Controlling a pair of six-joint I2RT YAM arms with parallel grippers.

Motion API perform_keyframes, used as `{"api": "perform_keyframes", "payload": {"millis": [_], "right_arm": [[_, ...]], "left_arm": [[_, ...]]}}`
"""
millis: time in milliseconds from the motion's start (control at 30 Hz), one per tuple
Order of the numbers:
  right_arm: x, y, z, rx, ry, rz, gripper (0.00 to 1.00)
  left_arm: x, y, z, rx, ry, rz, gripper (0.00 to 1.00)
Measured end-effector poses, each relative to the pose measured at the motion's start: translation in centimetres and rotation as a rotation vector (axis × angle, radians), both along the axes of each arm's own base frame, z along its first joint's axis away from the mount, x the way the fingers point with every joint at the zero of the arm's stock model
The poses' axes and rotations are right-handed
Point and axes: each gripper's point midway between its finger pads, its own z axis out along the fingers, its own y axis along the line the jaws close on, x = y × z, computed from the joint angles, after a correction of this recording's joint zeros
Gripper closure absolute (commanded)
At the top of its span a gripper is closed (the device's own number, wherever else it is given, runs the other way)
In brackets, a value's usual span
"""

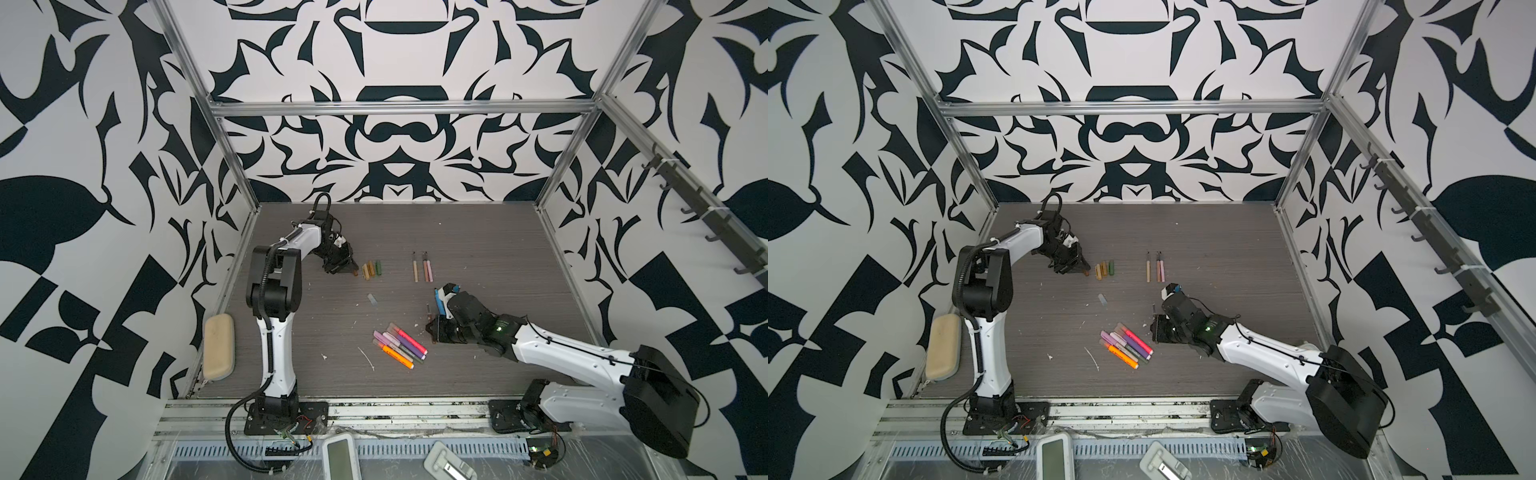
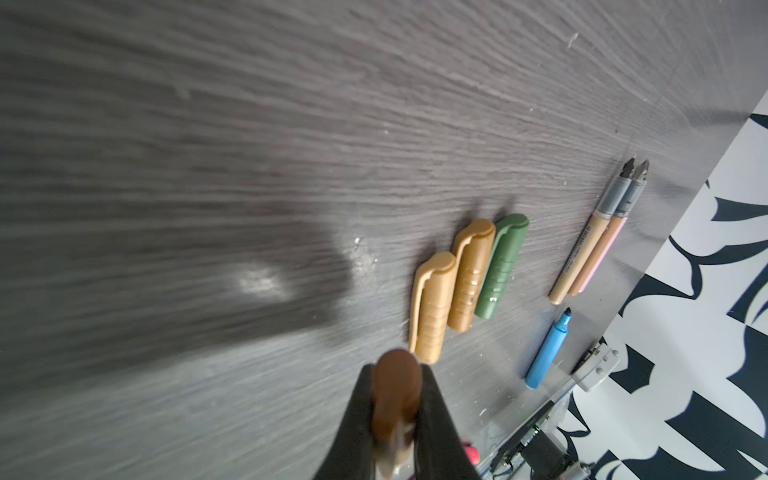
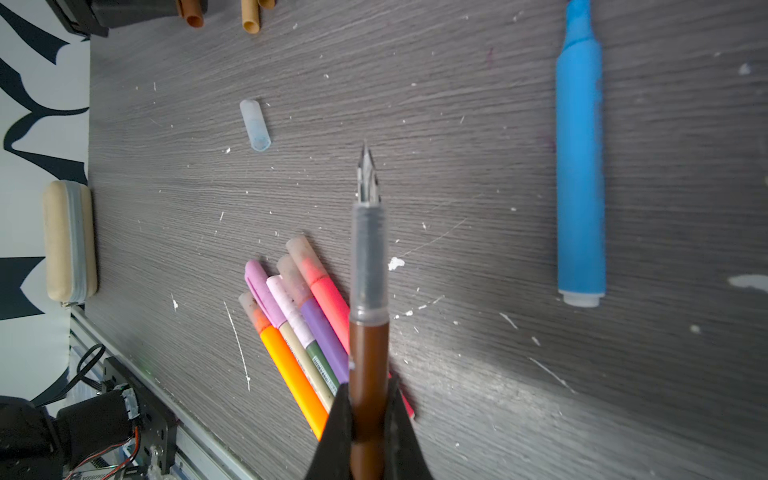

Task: Open the pen caps
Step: 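Lower the brown cap beside the other caps with the left gripper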

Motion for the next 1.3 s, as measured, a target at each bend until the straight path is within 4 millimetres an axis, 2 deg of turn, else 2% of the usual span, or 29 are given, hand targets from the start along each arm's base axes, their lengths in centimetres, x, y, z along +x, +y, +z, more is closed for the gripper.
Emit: {"api": "perform_keyframes", "payload": {"millis": [167,333,800,1100,1300], "right_arm": [[-0.1,-0.1,-0.3,-0.004,0.007,-0.002,1.0],[-0.1,-0.2,-0.3,-0.002,0.009,-0.003,1.0],[-0.1,-0.2,-0.3,-0.001,0.011,-0.006,1.0],[-0.1,-0.2,-0.3,-0.002,0.012,-0.006,1.0],[-0.1,-0.2,-0.3,-0.001,0.012,-0.007,1.0]], "left_arm": [[0.1,-0.1,-0.4,-0.007,0.002,-0.001,0.81],[0.1,-0.2,-1.6,-0.018,0.028,0.001,0.79],[0.5,-0.6,-1.5,-0.047,0.028,0.003,0.75],[0.5,-0.9,-1.3,-0.065,0.032,0.002,0.84],[0.4,-1.2,-1.3,-0.069,0.033,-0.003,0.86]]}}
